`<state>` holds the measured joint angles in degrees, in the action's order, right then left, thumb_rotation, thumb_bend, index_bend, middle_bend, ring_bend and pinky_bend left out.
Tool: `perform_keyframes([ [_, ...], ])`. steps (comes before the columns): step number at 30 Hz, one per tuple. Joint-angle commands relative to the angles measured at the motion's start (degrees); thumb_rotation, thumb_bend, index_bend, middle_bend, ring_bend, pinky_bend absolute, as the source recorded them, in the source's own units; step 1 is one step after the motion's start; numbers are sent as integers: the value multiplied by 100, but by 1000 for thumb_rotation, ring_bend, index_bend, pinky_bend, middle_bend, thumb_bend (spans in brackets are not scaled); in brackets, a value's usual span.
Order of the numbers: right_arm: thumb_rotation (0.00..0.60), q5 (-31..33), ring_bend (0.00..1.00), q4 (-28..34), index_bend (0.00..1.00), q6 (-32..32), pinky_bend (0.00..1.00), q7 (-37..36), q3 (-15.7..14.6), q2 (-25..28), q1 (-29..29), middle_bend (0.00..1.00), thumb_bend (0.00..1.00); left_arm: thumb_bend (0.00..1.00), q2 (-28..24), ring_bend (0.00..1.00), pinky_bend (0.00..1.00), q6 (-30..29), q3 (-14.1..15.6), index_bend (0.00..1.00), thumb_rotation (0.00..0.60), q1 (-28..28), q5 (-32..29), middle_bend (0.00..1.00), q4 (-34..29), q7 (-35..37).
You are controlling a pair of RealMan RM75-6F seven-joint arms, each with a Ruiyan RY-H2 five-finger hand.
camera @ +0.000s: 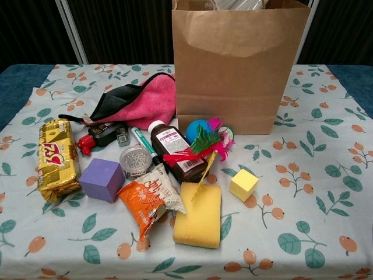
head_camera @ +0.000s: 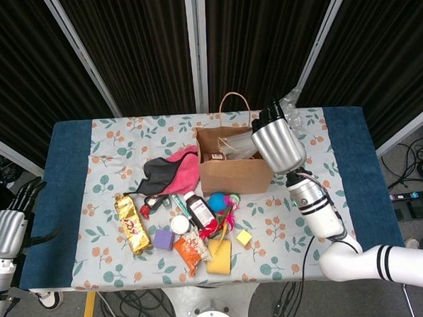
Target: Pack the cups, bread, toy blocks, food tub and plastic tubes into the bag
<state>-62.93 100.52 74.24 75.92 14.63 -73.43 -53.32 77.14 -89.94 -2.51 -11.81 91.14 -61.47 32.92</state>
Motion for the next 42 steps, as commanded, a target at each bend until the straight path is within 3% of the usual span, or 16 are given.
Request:
perform_keyframes([
  [1, 600, 267, 195, 220, 389, -138, 69, 188, -40, 58, -53, 366, 66, 30, -10, 84, 203, -4, -2, 132, 600, -2, 2, 155, -7, 3],
  [4, 600, 490, 6, 465, 71, -169, 0, 359, -20, 165, -101, 119, 0, 30, -33, 84, 203, -20, -8, 132, 600, 0, 2, 155, -29, 12],
  [6, 600, 503, 0, 602, 2, -131, 0, 350, 18, 234, -124, 34, 0, 30, -44, 84, 203, -33, -27, 132, 600, -6, -4, 155, -54, 7],
  [13, 600, -25, 0, 1003, 0, 414, 0, -89, 179, 451, 28, 13, 0, 30, -93, 84, 203, -85, -21, 133, 600, -24, 63, 155, -217, -89],
  [16, 600, -434, 0, 1460, 0, 934, 0, -450, 209, 724, 366, 38, 0, 30, -155, 84, 203, -129, -18, 132, 600, -30, 111, 155, -328, -179],
  [19, 600, -911, 0, 2012, 0, 1567, 0, -884, -30, 1165, 1023, 60, 0, 30, -224, 84, 203, -135, -6, 132, 600, -49, 158, 155, -448, -298],
  [22, 600, -1551, 0, 2277, 0, 2197, 0, -1858, -641, 1533, 1972, 62, 0, 30, -270, 84, 203, -133, 27, 132, 600, -60, 219, 155, -545, -456],
  [27, 600, -2404, 0, 1251, 0, 2566, 0, -4560, -1948, 1670, 3383, 42, 0, 30, -309, 84, 203, -82, 64, 132, 600, -105, 295, 155, -639, -750],
  [30, 600, -2667, 0, 350, 0, 2566, 0, -6177, -2405, 1402, 3907, 36, 0, 30, -339, 84, 203, -85, 78, 132, 600, -123, 342, 155, -682, -933],
  [32, 600, -2755, 0, -286, 0, 2614, 0, -6917, -2559, 1106, 4214, 36, 0, 30, -374, 84, 203, -70, 103, 132, 600, -129, 372, 155, -742, -1043],
  [36, 600, -2729, 0, -1085, 0, 2624, 0, -7672, -2603, 648, 4604, 35, 0, 31, -468, 84, 203, -27, 235, 132, 600, -103, 491, 155, -840, -1337],
  [42, 600, -2746, 0, -1581, 0, 2416, 0, -8202, -2473, 439, 4758, 35, 0, 30, -555, 84, 203, 12, 375, 132, 600, -29, 563, 155, -983, -1713],
])
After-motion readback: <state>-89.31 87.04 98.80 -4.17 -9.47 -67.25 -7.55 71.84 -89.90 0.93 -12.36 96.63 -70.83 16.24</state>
